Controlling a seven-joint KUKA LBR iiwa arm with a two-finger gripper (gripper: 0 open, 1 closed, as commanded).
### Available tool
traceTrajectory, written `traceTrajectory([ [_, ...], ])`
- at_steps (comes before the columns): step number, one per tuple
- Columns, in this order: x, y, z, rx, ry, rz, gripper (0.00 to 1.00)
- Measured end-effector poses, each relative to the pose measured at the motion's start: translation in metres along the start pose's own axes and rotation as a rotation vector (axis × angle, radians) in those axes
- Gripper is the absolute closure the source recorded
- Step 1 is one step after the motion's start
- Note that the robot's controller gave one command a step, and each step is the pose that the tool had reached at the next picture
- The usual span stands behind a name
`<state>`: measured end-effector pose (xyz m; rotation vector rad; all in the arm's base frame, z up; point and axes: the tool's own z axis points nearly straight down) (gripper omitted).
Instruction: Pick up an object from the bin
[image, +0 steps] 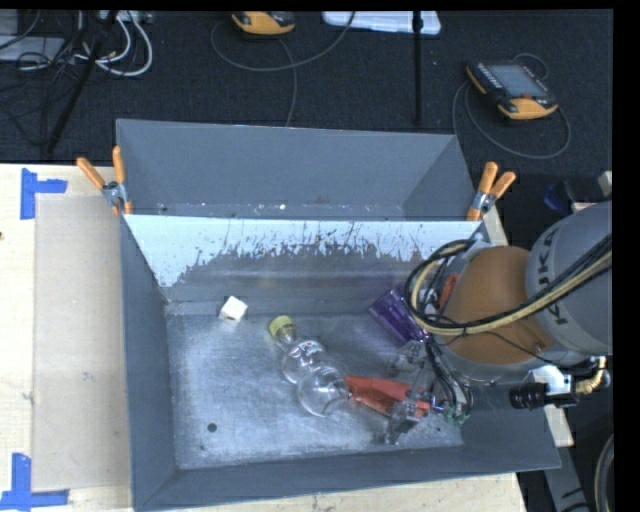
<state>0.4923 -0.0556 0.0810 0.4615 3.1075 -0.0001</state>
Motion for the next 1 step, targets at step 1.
traceTrajectory([
  [1, -0.0143, 0.0041, 0.0103, -0.001, 0.002, 0.197, 1.0],
])
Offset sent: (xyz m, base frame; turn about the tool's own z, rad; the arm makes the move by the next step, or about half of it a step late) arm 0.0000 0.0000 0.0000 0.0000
